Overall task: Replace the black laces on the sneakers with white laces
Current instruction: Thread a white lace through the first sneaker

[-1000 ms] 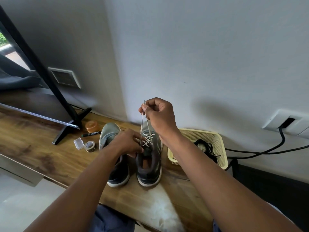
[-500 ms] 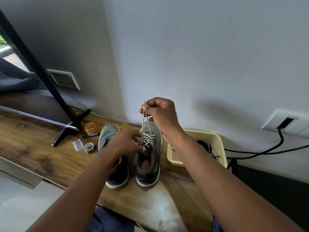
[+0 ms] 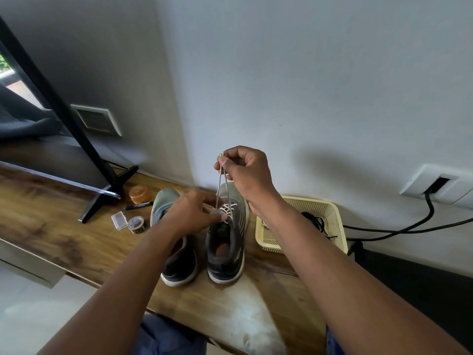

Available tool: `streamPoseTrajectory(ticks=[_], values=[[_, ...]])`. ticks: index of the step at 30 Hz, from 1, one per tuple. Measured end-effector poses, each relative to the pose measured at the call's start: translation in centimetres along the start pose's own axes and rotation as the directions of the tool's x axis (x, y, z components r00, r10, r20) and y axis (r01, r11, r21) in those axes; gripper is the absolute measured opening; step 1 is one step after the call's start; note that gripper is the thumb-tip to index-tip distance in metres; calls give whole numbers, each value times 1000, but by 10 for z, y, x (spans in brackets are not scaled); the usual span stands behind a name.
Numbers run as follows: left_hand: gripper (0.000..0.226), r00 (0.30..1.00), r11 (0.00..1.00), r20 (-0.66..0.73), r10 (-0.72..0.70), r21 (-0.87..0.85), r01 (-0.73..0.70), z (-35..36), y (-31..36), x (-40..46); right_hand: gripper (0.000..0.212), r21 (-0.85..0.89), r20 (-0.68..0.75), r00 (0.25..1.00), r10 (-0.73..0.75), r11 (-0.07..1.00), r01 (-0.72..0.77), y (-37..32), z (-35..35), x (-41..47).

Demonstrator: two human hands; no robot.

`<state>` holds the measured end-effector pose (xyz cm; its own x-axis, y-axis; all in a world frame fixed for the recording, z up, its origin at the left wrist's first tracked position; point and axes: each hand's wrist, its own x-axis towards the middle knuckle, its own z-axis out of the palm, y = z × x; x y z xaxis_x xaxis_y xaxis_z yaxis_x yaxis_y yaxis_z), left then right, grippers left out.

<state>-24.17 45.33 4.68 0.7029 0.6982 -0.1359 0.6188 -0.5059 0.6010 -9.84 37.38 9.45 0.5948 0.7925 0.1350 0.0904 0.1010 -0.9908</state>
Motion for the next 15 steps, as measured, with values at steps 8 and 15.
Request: streamPoseTrajectory(ticks=[8,15], values=[[24,977,956,99,-187,-209,204,14,-11,2,9,32,22,1000,-4,999,3,3,0,-2],[6,988,994,-148,44,-90,-58,2,5,-4,10,-93,108,994,-28,995,38,6,-2,-1]])
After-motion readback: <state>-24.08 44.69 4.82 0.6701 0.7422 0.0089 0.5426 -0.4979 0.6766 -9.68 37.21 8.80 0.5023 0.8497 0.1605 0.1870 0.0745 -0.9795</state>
